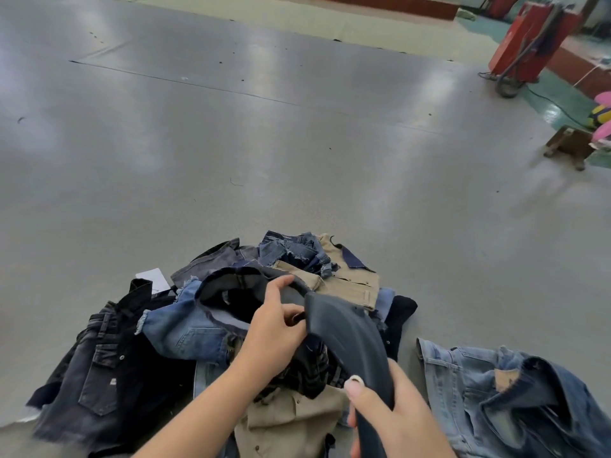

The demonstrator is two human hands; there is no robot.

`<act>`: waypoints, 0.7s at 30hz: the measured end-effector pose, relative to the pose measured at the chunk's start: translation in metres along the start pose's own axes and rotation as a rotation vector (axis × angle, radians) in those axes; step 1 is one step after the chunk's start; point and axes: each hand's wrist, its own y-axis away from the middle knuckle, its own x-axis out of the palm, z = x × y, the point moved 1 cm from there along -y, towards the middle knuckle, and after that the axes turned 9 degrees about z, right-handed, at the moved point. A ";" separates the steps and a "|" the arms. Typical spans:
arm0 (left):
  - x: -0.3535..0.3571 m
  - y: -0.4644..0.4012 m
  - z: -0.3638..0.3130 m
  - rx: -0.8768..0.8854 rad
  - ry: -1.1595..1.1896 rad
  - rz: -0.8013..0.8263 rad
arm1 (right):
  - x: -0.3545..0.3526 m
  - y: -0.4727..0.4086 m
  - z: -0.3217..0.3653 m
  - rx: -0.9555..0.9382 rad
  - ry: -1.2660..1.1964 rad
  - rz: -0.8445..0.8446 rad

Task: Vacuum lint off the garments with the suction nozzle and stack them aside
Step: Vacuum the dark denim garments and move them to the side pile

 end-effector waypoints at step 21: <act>0.009 0.011 0.009 0.147 -0.220 0.138 | -0.022 -0.011 0.015 0.032 -0.076 -0.078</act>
